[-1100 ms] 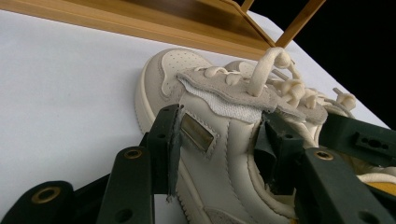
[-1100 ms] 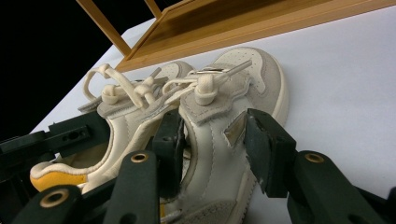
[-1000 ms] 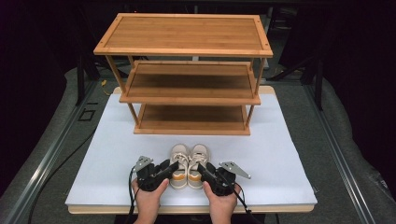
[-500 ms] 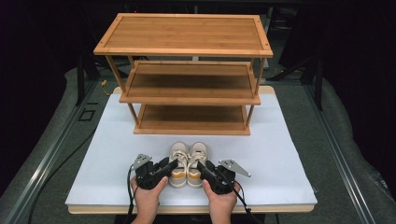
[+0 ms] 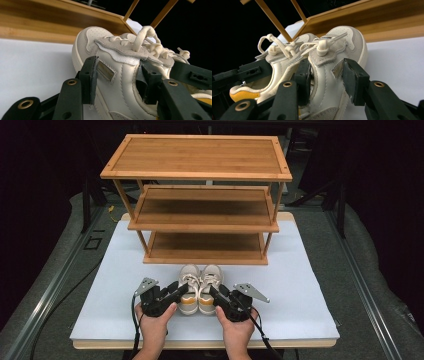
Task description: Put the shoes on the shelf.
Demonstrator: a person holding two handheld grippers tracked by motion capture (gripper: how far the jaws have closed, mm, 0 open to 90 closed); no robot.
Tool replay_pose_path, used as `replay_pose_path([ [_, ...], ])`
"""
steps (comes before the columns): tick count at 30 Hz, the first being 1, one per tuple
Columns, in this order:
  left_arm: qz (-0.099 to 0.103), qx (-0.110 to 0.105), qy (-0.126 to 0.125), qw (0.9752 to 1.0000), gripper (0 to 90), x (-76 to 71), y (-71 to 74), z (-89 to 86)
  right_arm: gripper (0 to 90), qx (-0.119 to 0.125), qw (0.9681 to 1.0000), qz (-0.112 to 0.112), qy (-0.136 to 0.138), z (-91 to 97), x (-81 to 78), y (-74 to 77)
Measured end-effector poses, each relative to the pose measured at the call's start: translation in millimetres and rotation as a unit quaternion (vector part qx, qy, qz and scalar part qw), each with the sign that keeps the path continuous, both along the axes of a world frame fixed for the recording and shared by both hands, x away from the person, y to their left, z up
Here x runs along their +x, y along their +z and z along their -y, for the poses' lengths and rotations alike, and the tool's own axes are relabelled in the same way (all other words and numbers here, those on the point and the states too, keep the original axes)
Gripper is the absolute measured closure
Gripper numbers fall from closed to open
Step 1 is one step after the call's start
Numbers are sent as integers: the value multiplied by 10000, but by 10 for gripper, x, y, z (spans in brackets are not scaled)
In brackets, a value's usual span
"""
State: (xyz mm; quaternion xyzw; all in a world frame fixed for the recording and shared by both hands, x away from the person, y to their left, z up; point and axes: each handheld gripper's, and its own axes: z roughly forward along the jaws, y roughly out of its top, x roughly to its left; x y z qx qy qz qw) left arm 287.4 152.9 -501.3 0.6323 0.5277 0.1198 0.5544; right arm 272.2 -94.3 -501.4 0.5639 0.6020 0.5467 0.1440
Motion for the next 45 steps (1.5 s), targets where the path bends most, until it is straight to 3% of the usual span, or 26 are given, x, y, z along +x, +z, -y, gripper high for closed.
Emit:
replay_pose_path([
  [4,22,16,9,10000,551,12,70,5,592,3,10000,-29,38,4,7,70],
  [6,55,38,-7,10000,551,31,141,12,592,34,10000,70,-17,-2,26,124],
  [10,97,37,-18,9999,552,51,246,20,592,15,10000,-4,6,24,30,225],
  [16,195,-5,-33,9998,552,71,387,24,592,85,9997,204,-43,19,48,366],
  [19,205,-26,-50,9998,553,91,451,14,592,50,9998,160,-50,23,55,433],
  [32,235,-104,-59,9997,552,155,635,-21,592,129,9996,248,-6,7,122,620],
  [35,279,-75,-56,9996,553,154,688,-17,591,91,9998,186,-13,11,112,674],
  [36,285,-81,-62,9995,553,155,722,-21,592,124,9995,275,-2,5,118,699],
  [44,359,-102,-111,9992,553,199,889,-10,592,190,9994,263,-74,29,127,839],
  [45,359,-102,-111,9992,553,199,889,-10,592,243,9991,348,-43,29,136,849],
])
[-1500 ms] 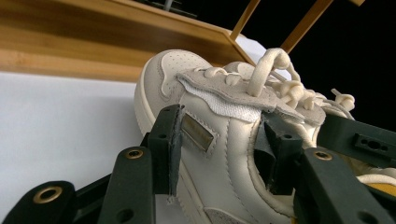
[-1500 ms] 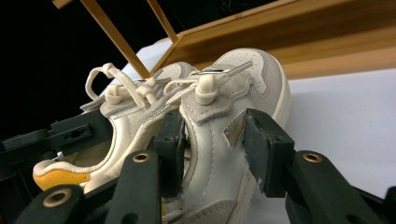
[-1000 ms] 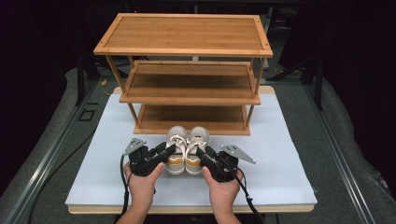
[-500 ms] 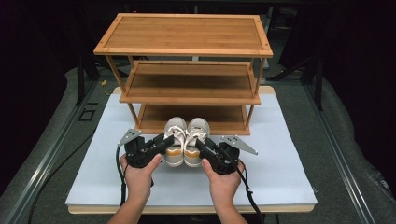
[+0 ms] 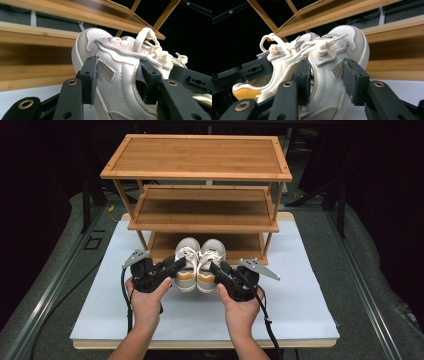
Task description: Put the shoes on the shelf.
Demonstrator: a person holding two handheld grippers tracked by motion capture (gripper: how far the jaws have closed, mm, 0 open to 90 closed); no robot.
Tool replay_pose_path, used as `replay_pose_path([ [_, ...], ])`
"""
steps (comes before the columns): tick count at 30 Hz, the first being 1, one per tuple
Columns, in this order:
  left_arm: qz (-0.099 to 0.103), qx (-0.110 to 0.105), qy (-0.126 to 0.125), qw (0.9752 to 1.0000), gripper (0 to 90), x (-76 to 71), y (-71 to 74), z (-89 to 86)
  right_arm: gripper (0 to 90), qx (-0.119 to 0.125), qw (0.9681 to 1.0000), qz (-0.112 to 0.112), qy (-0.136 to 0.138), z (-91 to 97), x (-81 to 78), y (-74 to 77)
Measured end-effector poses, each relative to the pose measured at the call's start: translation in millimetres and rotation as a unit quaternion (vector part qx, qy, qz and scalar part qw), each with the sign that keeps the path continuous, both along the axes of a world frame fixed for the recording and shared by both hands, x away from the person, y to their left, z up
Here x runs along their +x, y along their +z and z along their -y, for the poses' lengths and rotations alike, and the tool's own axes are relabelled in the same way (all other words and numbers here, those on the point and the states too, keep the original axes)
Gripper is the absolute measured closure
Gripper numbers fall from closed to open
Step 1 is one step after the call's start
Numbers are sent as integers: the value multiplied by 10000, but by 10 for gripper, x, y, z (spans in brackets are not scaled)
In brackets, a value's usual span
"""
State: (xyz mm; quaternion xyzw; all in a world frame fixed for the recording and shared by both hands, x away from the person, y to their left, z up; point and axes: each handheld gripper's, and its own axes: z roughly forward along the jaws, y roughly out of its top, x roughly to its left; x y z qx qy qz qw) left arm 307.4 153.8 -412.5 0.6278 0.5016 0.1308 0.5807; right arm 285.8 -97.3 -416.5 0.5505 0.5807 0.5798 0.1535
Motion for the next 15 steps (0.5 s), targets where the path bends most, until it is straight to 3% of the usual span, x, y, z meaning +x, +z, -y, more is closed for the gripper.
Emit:
replay_pose_path([
  [13,123,-37,-10,9999,554,90,232,6,591,28,9999,117,5,16,80,222],
  [15,108,-74,-15,9999,554,99,237,-1,591,-72,10000,17,59,27,80,261],
])
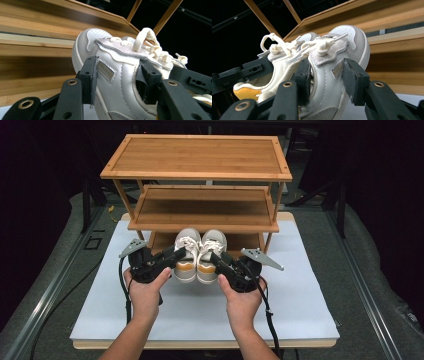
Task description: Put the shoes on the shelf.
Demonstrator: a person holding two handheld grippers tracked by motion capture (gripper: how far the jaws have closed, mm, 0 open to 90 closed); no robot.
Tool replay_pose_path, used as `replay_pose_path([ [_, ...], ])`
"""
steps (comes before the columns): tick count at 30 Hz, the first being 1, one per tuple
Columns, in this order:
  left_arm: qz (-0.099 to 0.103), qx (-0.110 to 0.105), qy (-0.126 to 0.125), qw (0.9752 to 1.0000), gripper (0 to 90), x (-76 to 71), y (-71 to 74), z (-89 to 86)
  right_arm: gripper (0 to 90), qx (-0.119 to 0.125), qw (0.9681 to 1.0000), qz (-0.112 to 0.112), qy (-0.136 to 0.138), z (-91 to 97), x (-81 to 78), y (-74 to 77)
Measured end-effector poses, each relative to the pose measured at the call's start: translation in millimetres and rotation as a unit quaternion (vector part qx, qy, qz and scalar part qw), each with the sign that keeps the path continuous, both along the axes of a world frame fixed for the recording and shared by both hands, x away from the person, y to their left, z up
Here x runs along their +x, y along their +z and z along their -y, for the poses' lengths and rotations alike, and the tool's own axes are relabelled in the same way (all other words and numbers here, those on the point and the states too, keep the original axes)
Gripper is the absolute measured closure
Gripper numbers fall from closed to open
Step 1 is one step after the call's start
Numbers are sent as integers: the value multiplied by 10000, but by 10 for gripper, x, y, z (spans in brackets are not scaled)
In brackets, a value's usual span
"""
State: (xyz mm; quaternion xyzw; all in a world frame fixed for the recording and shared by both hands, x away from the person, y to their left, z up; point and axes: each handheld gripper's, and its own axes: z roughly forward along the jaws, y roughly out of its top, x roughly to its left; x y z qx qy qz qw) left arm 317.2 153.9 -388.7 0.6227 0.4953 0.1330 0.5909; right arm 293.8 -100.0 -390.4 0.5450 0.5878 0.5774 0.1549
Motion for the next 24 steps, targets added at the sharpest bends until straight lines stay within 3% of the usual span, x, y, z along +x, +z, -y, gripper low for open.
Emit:
replay_pose_path([
  [5,2,-38,-2,10000,554,38,52,-15,591,102,9998,149,-6,-21,50,40],
  [7,15,-39,4,10000,554,44,65,-14,591,-2,9999,93,-54,-20,47,70],
  [16,59,-22,0,10000,554,106,167,-14,592,115,9997,192,-20,-25,106,148],
  [24,37,-76,-9,10000,555,158,174,-31,592,47,9999,164,-19,-32,155,184],
])
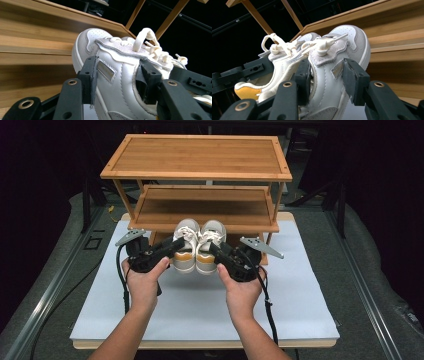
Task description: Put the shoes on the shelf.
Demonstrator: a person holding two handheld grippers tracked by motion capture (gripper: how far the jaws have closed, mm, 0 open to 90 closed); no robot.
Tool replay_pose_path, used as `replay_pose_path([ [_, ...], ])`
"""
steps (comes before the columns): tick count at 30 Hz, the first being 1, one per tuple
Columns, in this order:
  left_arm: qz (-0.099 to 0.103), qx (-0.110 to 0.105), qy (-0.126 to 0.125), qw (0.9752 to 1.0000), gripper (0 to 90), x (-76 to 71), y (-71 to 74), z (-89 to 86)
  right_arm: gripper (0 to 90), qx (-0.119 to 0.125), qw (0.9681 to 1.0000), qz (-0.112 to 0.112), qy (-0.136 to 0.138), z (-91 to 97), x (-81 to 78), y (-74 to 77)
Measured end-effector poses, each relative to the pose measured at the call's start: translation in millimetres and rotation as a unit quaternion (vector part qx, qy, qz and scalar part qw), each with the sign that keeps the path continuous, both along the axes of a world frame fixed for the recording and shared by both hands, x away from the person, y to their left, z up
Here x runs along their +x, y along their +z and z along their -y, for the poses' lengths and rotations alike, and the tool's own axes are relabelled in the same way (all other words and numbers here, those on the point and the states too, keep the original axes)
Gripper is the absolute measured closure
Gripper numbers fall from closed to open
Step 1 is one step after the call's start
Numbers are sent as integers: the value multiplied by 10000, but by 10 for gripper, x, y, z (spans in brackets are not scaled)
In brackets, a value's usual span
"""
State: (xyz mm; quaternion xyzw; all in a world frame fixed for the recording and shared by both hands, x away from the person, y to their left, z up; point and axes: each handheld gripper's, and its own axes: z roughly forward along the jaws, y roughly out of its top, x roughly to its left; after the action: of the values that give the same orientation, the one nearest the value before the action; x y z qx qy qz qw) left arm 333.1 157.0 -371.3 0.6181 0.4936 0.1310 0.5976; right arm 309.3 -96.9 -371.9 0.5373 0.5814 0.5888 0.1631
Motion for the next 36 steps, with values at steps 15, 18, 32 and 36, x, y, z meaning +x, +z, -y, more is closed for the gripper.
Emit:
replay_pose_path([
  [15,-75,-75,81,9999,555,249,68,0,592,-12,10000,-66,22,-3,268,77],
  [18,-42,8,111,9999,555,343,118,14,592,49,10000,-22,4,-3,351,86],
  [32,-83,-101,287,9995,555,687,168,42,593,-102,9999,9,134,16,774,197],
  [36,-105,-87,299,9995,555,747,164,50,593,-60,9999,-18,158,30,847,182],
])
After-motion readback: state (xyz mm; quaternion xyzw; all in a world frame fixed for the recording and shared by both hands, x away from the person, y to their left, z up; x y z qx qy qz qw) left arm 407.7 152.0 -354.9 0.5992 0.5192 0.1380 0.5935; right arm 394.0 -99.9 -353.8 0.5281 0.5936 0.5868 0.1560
